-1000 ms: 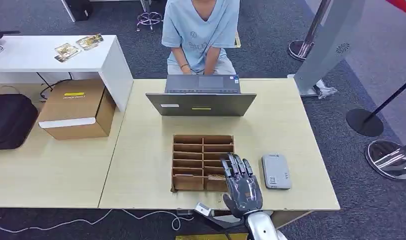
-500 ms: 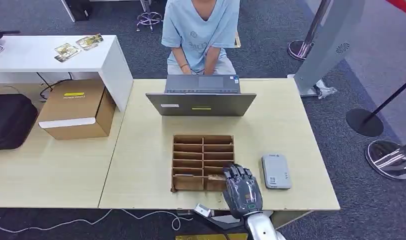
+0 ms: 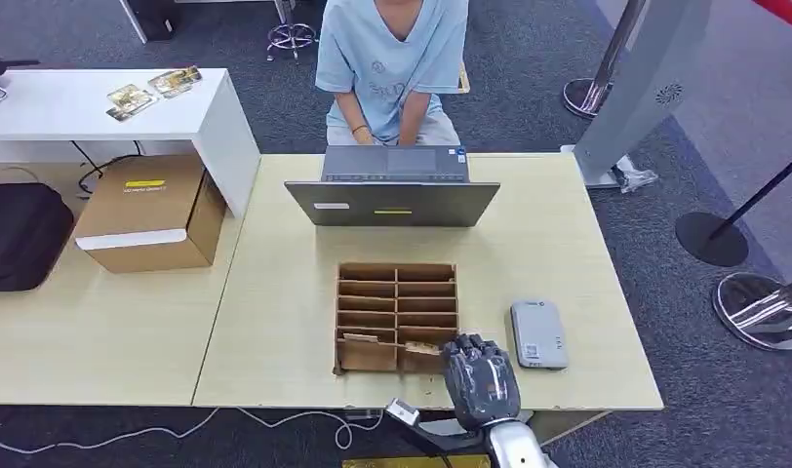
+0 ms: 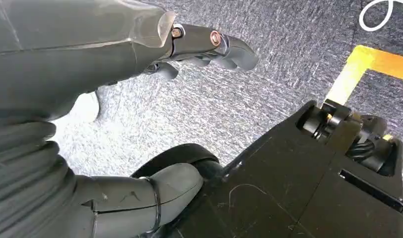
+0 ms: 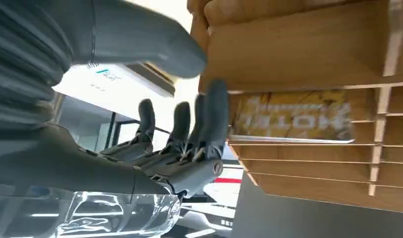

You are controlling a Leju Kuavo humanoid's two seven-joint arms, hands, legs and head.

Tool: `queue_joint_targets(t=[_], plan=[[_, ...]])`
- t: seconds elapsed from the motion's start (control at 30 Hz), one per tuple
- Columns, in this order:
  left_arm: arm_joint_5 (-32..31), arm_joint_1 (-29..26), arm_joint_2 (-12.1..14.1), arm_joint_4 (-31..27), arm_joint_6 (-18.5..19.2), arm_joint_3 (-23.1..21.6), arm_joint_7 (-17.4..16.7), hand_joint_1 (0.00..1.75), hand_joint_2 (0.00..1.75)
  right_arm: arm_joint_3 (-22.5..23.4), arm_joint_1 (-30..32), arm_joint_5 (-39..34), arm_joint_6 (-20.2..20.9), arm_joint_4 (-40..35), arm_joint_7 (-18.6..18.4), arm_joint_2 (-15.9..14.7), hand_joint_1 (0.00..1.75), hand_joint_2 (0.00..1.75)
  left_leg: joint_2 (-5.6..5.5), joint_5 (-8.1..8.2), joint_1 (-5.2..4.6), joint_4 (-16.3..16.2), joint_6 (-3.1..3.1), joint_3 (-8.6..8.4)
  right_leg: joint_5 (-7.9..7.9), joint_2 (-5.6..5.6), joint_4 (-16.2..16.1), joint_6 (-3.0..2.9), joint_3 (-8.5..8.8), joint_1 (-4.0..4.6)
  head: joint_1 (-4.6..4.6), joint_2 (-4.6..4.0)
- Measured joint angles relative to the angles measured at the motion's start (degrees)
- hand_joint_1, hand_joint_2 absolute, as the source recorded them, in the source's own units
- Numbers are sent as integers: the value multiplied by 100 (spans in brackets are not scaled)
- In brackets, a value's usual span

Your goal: Pass the card to the sensor for recognition and then transmit it.

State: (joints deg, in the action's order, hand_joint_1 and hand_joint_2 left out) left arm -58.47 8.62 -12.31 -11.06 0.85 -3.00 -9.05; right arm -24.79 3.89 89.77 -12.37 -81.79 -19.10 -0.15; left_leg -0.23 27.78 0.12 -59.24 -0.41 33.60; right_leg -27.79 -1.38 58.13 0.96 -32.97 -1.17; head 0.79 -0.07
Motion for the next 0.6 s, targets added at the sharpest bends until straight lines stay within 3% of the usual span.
queue_joint_targets(t=[0.37, 0.53, 0.6], plan=[[59, -28, 2, 0, -55, 186, -70, 0, 175, 83, 27, -83, -118, -20, 61, 0, 157, 175, 0, 0, 0, 0, 0, -1, 0, 0, 0, 0, 0, 0, 0, 0], [112, -37, -11, 0, -90, 252, -103, 0, 175, 120, 49, -81, -127, -20, 61, 0, 138, 175, 0, 0, 0, 0, 0, -1, 0, 1, 0, 0, 0, 0, 0, 0], [147, -45, -9, 0, -112, 280, -98, 0, 175, 125, 75, -70, -151, -28, 59, 0, 138, 175, 1, 0, 0, 0, 0, 0, 0, 1, 0, 0, 0, 0, -2, 0]])
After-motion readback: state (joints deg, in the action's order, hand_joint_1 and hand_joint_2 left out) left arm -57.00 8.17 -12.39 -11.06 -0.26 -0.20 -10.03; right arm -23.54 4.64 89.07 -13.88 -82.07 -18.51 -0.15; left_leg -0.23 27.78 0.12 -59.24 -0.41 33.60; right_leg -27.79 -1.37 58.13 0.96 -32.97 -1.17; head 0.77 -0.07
